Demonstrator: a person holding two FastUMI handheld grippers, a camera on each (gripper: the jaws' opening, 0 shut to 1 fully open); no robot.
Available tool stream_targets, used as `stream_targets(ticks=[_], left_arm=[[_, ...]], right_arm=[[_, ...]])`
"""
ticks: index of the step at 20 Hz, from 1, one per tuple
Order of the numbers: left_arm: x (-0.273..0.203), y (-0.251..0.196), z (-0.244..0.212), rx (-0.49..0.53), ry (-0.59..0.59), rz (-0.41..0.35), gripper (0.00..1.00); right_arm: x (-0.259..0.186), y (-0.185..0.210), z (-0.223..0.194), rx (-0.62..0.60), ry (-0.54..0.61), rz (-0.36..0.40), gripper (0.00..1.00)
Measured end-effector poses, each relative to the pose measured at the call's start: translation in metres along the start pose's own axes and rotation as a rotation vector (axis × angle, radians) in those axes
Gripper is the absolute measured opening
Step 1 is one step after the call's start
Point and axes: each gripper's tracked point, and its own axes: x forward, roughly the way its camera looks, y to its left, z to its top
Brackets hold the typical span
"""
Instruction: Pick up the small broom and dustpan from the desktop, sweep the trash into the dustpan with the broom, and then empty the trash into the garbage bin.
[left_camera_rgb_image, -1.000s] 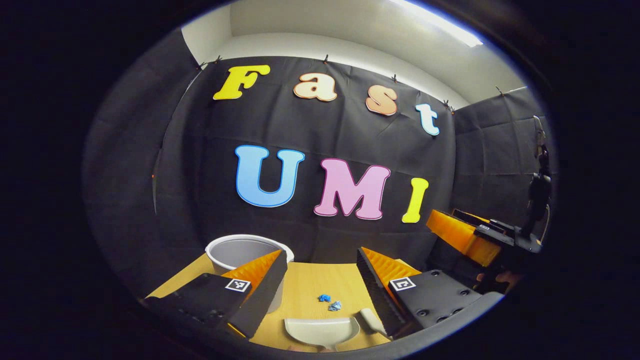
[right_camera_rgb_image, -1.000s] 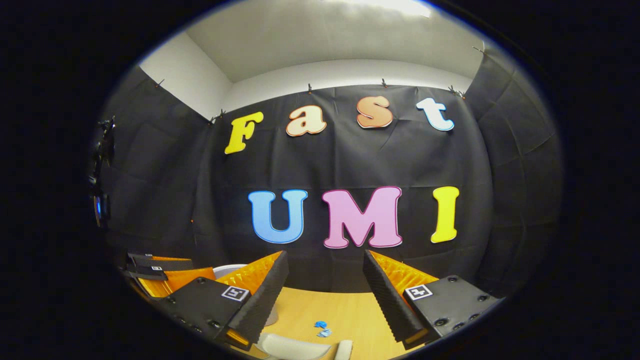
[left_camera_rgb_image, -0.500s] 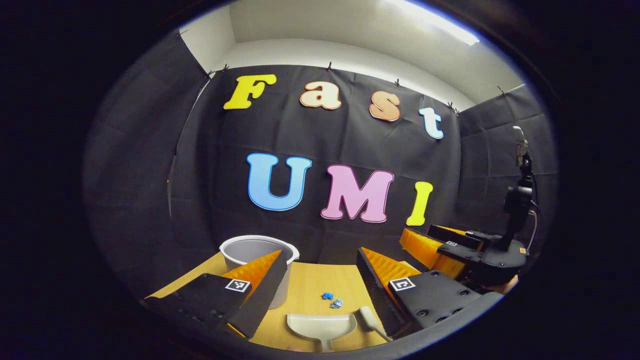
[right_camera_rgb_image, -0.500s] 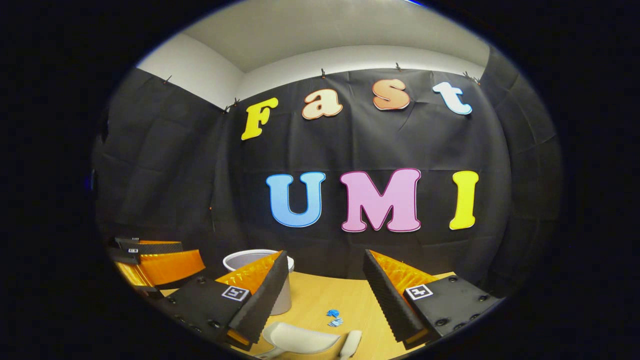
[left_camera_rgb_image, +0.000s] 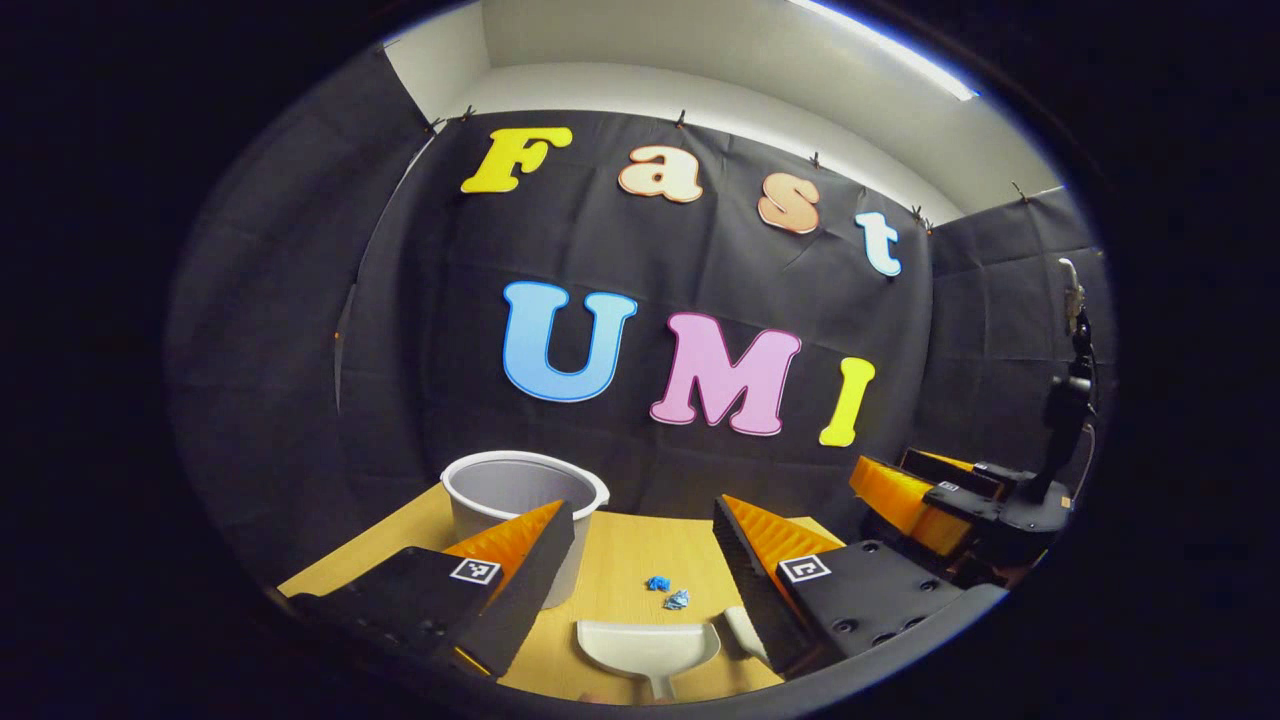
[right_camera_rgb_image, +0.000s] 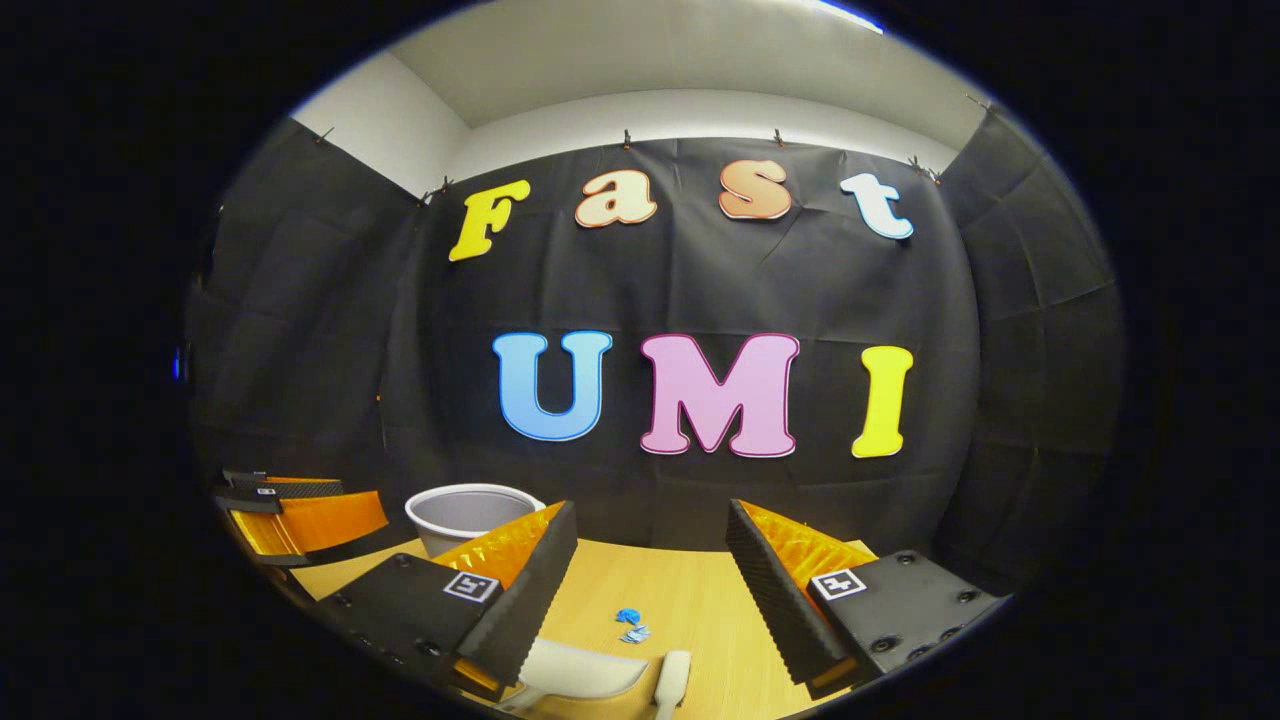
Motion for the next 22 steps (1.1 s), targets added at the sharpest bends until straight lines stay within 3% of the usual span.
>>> stream_targets(ticks=[1, 2, 4, 5, 6, 7, 12, 18, 22], left_arm=[[0.005, 0.002, -0.001, 0.01, 0.013, -0.004, 0.83], [0.008, 0.001, -0.004, 0.016, 0.025, -0.019, 0.83], [0.016, -0.003, -0.014, 0.029, 0.059, -0.061, 0.83], [0.021, -0.005, -0.021, 0.033, 0.083, -0.078, 0.83], [0.027, -0.006, -0.03, 0.03, 0.114, -0.095, 0.83], [0.03, -0.01, -0.039, 0.024, 0.148, -0.118, 0.83], [0.045, -0.023, -0.08, 0.017, 0.272, -0.165, 0.83], [0.04, -0.032, -0.183, 0.098, 0.663, -0.089, 0.87], [0.028, -0.042, -0.238, 0.087, 0.892, -0.047, 0.86]], right_arm=[[0.002, -0.002, -0.003, 0.001, 0.011, -0.016, 0.87], [0.004, -0.002, -0.007, 0.002, 0.021, -0.029, 0.97], [0.008, -0.004, -0.011, 0.002, 0.037, -0.064, 0.97], [0.01, -0.006, -0.014, -0.002, 0.046, -0.08, 0.87], [0.01, -0.009, -0.018, -0.007, 0.063, -0.103, 0.87], [0.009, -0.012, -0.023, -0.01, 0.082, -0.12, 0.97], [0.003, -0.025, -0.034, -0.048, 0.145, -0.157, 0.97], [0.006, -0.033, -0.052, -0.052, 0.187, -0.112, 0.97], [-0.01, -0.037, -0.096, -0.003, 0.32, -0.042, 0.98]])
